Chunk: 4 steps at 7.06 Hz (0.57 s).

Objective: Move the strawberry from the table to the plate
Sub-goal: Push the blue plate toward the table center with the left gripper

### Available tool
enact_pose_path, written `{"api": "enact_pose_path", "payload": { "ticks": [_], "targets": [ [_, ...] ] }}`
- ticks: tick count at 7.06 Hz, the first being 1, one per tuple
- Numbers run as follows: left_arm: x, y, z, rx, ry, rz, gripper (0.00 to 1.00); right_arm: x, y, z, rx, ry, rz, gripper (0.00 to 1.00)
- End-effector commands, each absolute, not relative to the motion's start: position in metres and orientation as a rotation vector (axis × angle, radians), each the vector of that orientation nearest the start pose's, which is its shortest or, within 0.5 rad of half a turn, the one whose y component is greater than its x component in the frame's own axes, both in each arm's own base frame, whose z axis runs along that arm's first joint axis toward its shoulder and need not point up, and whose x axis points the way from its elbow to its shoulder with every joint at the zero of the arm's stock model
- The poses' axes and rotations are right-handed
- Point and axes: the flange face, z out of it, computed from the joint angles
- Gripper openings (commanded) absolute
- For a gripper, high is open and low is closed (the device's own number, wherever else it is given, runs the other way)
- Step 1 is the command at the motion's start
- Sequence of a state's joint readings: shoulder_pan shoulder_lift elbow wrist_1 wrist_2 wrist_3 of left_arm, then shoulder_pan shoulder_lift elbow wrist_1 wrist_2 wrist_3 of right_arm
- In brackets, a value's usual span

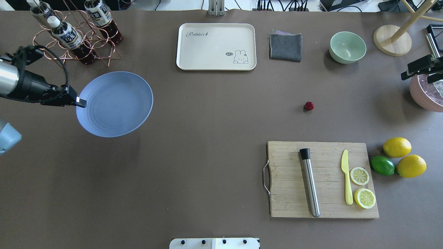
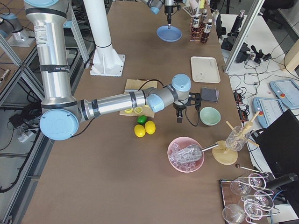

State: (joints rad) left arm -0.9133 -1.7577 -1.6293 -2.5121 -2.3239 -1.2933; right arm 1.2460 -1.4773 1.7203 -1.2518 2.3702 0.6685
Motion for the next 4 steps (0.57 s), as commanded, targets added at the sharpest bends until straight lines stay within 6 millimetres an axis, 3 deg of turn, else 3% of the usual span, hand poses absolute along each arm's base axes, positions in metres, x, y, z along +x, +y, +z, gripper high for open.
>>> {"api": "enact_pose_path", "payload": {
  "ticks": [1,2,3,4],
  "targets": [
    [0.376,-0.459,0.330,0.067,1.283,-0.165,0.00,-0.141,-0.533,0.479,0.086,-0.937,0.102,1.00],
    [0.410,-0.447,0.280,0.079,1.320,-0.140,0.00,-0.150,-0.533,0.481,0.093,-0.915,0.097,1.00],
    [0.458,-0.422,0.250,0.087,1.304,-0.173,0.00,-0.167,-0.532,0.475,0.091,-0.914,0.072,1.00],
    [0.505,-0.386,0.233,0.089,1.301,-0.162,0.00,-0.191,-0.531,0.466,0.077,-0.911,0.089,1.00]
  ]
}}
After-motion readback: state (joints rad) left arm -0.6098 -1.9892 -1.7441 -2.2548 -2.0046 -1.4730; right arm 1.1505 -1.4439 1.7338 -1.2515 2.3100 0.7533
